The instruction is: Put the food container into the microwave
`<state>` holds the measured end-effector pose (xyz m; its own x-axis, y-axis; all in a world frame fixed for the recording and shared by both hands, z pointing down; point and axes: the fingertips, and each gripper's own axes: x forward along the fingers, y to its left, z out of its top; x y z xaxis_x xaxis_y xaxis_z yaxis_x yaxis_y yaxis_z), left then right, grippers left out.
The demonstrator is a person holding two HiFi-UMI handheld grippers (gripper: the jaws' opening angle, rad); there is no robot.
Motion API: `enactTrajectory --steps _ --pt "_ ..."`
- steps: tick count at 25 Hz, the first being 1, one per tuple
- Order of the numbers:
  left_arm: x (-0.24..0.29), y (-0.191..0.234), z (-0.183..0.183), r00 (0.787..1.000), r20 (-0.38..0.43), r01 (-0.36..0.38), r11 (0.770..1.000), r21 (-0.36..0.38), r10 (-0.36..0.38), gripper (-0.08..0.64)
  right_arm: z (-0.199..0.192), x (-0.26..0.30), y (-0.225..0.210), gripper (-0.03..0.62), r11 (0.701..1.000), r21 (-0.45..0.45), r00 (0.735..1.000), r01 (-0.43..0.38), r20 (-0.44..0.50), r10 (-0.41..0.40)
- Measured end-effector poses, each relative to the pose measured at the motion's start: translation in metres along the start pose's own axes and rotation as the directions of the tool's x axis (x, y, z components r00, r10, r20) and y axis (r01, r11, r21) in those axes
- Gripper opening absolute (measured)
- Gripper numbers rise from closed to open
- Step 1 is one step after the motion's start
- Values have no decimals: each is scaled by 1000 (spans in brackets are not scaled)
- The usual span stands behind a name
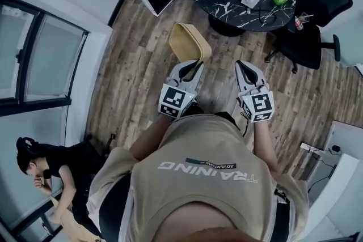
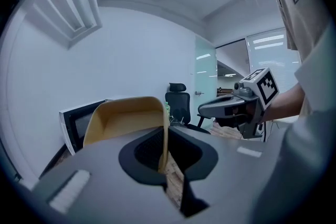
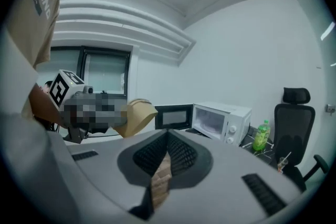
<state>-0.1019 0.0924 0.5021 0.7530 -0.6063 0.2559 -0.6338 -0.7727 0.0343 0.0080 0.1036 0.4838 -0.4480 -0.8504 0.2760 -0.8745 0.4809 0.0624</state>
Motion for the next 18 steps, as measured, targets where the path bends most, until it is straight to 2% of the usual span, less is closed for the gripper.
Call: enactTrajectory --steps 5,11,18 --pt "8 18 -6 998 -14 60 998 -15 -61 28 5 22 6 9 1000 -6 999 11 -36 -11" --pt "34 37 -12 996 -28 81 996 -23 -82 28 -10 50 -5 9 1000 3 996 -7 -93 7" --pt "68 53 0 997 -55 61 998 1 -60 28 -5 84 -38 9 999 18 998 -48 -49 49"
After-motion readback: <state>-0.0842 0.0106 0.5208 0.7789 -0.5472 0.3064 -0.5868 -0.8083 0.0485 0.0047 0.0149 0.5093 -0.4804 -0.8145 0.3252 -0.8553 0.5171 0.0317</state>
